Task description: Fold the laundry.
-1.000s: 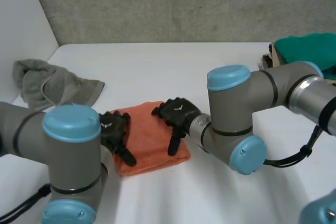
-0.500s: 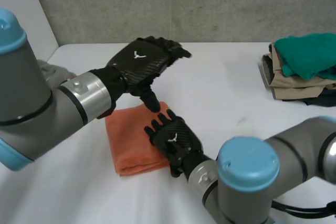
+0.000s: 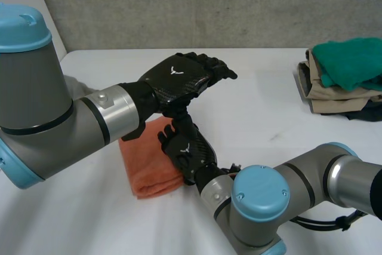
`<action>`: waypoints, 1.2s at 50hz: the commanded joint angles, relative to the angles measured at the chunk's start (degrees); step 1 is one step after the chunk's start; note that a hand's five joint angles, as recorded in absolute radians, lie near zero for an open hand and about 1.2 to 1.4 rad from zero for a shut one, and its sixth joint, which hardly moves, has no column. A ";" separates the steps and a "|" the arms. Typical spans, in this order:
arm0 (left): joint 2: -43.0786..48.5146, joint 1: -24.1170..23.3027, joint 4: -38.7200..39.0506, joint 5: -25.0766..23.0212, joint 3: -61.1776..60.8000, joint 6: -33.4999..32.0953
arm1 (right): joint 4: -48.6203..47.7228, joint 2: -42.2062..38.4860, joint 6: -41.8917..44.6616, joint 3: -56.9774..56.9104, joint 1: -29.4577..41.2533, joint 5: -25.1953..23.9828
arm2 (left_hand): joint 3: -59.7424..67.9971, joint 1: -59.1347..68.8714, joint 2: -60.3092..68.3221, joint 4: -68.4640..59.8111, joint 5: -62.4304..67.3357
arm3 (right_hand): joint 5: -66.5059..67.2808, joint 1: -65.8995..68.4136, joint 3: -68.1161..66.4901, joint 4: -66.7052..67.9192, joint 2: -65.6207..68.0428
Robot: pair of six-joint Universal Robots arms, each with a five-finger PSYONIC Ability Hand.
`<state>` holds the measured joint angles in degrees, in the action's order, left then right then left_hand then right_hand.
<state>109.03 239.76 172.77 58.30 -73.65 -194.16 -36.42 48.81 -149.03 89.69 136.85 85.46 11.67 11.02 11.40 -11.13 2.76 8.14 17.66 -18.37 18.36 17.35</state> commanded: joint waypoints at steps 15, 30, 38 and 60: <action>-0.66 0.89 -0.06 -0.02 0.08 0.01 | 0.29 4.09 -0.91 -3.56 -3.68 -1.87 | -1.62 -0.97 -1.35 1.09 -2.71 | 61.86 62.34 -61.63 61.64 62.65; -2.51 3.35 0.64 -0.02 1.66 3.97 | 1.26 7.17 -0.38 -3.82 -21.70 -5.03 | -1.62 -0.97 -1.35 1.09 -2.71 | 61.86 62.34 -61.63 61.64 62.65; -2.51 3.26 1.08 -0.02 2.63 4.41 | 0.73 7.61 -4.68 -17.15 -30.40 -5.92 | -1.62 -0.97 -1.35 1.09 -2.71 | 61.86 62.34 -61.63 61.64 62.65; -2.25 2.38 1.17 -0.02 2.10 4.58 | -5.60 -11.27 -18.66 -33.53 -58.36 -22.51 | -1.62 -0.97 -1.35 1.09 -2.71 | 61.86 62.34 -61.63 61.64 62.65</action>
<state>106.70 242.39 173.85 58.27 -71.22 -189.60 -42.06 45.29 -167.96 55.72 82.08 71.65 11.67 11.02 11.40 -11.13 2.76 52.36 58.49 -66.95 68.59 65.43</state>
